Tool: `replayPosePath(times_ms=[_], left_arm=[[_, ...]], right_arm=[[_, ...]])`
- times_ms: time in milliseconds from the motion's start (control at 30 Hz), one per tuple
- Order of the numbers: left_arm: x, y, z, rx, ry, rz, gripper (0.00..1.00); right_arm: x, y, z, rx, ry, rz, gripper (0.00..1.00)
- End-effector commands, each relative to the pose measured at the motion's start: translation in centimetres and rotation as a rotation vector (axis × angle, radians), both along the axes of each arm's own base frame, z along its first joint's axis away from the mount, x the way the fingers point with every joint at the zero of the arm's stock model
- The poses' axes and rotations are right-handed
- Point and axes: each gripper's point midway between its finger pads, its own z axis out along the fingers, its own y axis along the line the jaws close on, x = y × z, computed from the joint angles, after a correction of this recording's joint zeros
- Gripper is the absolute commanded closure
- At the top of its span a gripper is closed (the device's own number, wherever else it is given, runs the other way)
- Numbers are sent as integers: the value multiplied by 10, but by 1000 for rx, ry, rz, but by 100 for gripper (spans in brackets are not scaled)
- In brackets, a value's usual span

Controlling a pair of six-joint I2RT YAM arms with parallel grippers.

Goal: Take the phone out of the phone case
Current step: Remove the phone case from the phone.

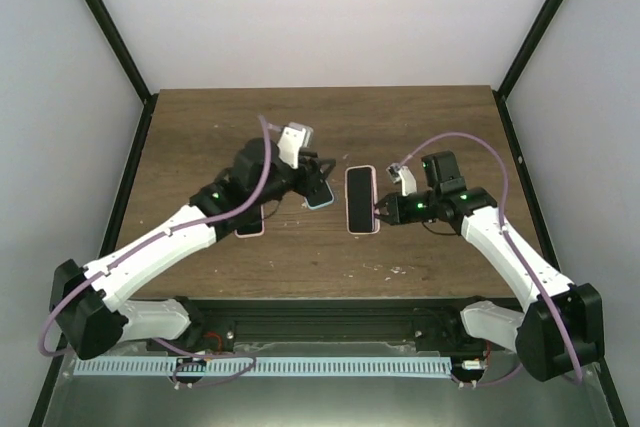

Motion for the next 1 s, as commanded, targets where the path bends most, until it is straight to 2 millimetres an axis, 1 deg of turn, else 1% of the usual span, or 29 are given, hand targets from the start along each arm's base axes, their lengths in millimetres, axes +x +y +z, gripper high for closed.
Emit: replayPosePath(times_ms=[0,67,133,267,400,500,567,600,733,833,967], left_arm=[[-4,-7,-32,170,-64,105,49],[-13,-20,-40,218,-86,92,51],[-23,-34,-51,265,-104,74,51],[-44,-63,-76,324,-124,19,53],[-53,-88,-102,391,-126,-35,54],[-56,-102,-116,448,-143,-62,57],[-60,-110,-128,452,-137,-103,61],[-61,-114,-132,442,-134,-118,61],[-68,-127,-152,431,-100,-166,56],[-72,-136,-168,446,-89,-189,54],[-81,-150,-179,455,-96,-225,54]], right_arm=[[16,-29,-21,-119,93,-206,99],[18,-39,-34,-144,138,-259,99],[17,-44,-47,-156,187,-294,99],[16,-42,-67,-154,276,-315,99],[22,-41,-77,-157,318,-332,99],[27,-44,-83,-180,341,-357,99],[27,-44,-88,-187,363,-364,99],[26,-43,-90,-186,376,-366,99],[27,-44,-102,-200,414,-373,99],[28,-44,-109,-218,436,-367,99],[27,-44,-116,-230,455,-369,99]])
